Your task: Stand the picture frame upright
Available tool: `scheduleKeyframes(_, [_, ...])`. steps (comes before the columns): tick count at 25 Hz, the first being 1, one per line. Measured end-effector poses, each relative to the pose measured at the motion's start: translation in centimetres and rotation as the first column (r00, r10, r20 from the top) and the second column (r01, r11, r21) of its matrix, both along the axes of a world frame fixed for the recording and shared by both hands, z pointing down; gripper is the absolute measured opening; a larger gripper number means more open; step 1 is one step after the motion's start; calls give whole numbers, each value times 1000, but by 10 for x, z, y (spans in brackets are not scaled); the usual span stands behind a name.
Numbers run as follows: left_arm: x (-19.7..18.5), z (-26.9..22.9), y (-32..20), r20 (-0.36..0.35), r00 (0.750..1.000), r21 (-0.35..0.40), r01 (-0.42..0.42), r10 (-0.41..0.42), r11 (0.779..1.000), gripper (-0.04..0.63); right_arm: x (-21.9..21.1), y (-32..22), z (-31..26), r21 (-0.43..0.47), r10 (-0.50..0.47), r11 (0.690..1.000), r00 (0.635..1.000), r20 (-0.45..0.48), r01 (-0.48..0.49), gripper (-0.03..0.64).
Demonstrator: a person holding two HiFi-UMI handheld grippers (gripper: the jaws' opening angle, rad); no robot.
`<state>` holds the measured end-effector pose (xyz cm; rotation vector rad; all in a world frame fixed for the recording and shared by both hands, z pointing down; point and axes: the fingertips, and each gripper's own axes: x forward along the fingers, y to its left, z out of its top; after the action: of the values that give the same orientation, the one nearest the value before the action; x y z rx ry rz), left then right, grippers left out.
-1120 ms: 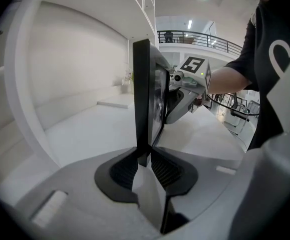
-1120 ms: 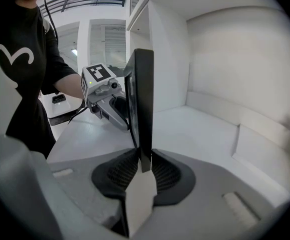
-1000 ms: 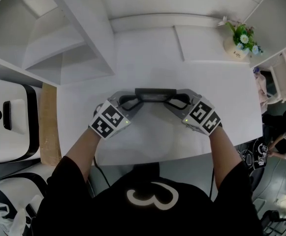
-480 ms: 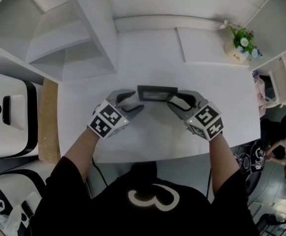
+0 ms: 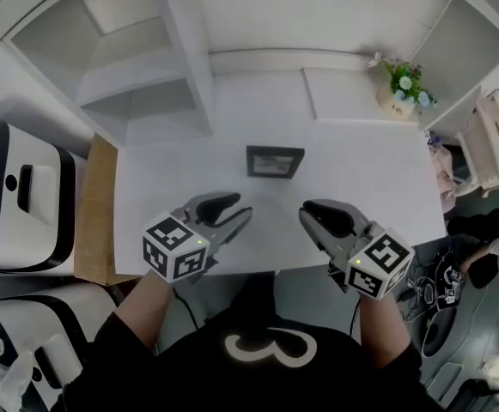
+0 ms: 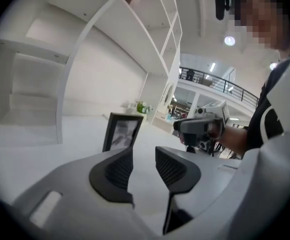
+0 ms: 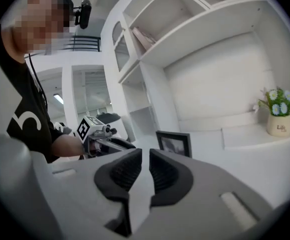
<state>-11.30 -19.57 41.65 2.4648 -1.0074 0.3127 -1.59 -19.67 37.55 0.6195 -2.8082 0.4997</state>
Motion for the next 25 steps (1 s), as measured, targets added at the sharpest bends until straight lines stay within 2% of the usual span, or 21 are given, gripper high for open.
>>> scheduleKeyframes(3, [6,-47,27,-71,997,48,32,-28,998,93,-7,30,-29,37,-5,999,998,57,2,28])
scheduleKeyframes(9, [13,-119,78,-120,987,140,127,-111,982,13,4,72,-79,109,81,989,988,129,-95,3])
scheduleKeyframes(16, [25,-165,124,-114,990,218,101,-77,971,9,15,113,-120,188,129,969,978,166,-159,3])
scheduleKeyframes(21, [28,-182,145,-140,988,239,91,-58,967,9,20,133,-133,210,135,962,972,191,-175,3])
scheduleKeyframes(25, [31,-186,154,-136,990,254,82,-49,964,10,21,143,-137,215,130,961,971,199,-172,3])
